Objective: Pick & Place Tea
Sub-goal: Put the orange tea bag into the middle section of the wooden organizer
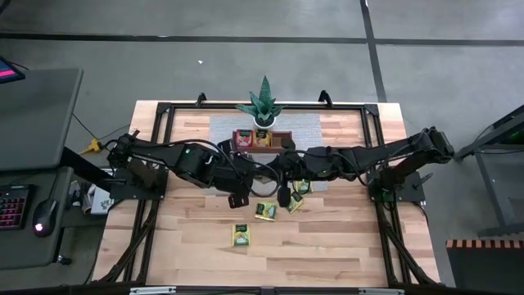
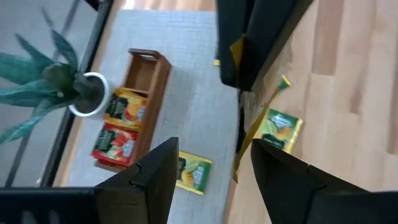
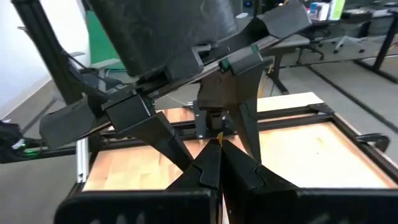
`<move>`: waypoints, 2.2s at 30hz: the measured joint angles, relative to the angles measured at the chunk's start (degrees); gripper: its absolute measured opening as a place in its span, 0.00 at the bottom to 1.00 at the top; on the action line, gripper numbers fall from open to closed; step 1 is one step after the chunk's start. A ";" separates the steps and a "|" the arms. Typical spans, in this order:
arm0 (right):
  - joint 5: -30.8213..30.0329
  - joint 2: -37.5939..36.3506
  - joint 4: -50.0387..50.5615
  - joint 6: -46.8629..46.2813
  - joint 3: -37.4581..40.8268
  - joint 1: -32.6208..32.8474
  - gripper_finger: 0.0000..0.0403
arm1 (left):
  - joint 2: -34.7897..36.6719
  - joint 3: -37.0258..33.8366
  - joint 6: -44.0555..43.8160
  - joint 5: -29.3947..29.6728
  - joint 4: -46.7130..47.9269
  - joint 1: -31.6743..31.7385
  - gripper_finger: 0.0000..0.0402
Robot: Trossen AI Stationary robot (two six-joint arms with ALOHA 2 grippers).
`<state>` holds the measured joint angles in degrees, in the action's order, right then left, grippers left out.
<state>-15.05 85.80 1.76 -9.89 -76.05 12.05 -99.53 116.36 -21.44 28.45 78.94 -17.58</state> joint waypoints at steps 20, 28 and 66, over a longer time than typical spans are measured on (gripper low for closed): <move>-8.46 -9.97 8.00 1.53 3.62 -0.66 0.00 | 18.60 -15.51 -25.94 16.77 6.49 -5.36 0.49; -6.47 -19.18 -39.87 -0.11 36.38 -2.94 0.00 | 27.64 -31.70 -37.70 23.78 -4.70 -13.75 0.49; 4.10 24.96 -65.77 -21.42 30.21 -27.87 0.00 | 58.67 -67.49 -28.11 29.87 -31.11 -15.82 0.49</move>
<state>-10.95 110.76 -64.02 -31.30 -45.84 -15.81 -40.85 48.87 -49.54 58.32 47.83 -33.41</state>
